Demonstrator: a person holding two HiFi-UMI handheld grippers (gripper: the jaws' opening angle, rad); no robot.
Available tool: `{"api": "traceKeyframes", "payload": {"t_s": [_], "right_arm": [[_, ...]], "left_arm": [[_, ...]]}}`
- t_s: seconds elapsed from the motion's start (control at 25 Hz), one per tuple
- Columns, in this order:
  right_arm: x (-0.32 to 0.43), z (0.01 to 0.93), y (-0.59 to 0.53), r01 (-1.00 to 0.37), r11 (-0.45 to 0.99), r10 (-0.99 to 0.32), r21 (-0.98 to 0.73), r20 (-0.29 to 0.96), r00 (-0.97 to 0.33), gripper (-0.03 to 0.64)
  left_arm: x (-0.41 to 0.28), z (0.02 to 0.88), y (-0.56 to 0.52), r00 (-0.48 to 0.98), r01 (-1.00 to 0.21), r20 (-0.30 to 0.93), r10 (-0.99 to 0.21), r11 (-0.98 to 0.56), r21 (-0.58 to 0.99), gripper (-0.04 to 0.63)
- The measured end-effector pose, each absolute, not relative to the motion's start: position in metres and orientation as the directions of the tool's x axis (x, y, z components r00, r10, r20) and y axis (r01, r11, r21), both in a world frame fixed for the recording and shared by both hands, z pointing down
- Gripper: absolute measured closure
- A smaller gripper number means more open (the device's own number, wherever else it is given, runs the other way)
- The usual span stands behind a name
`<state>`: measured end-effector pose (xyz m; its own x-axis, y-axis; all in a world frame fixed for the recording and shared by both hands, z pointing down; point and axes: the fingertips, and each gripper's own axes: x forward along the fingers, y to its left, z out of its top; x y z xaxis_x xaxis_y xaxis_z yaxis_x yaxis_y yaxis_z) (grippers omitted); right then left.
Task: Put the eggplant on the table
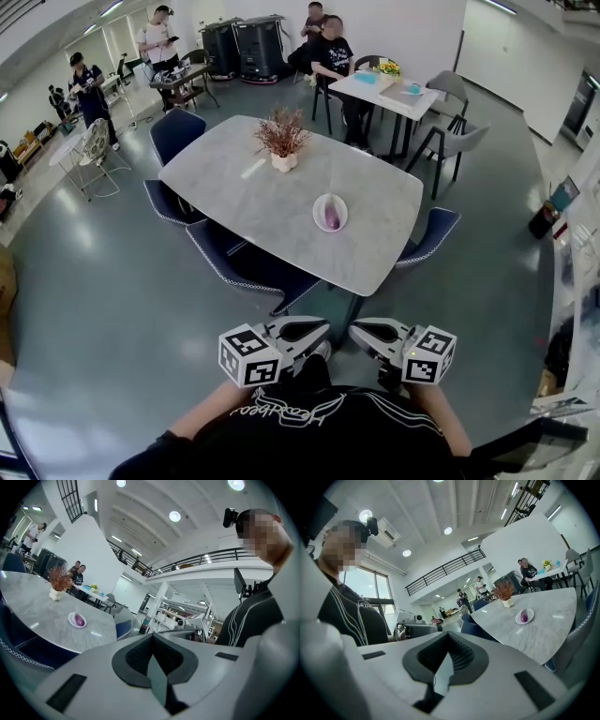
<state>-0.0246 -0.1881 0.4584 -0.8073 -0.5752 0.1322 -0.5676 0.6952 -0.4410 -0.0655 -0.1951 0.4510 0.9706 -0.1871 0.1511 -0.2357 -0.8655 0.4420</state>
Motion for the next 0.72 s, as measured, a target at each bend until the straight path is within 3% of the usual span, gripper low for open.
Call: {"api": "traceKeyframes", "payload": {"t_s": [0.72], "right_arm": [[-0.012,0.424,-0.201,-0.585,0.679,-0.596,-0.444,0.131,-0.792,0.611]], "left_arm": [[-0.055,0.418,-0.213,0.97,-0.23,0.168,-0.174,-0.883,0.409,0.588]]}}
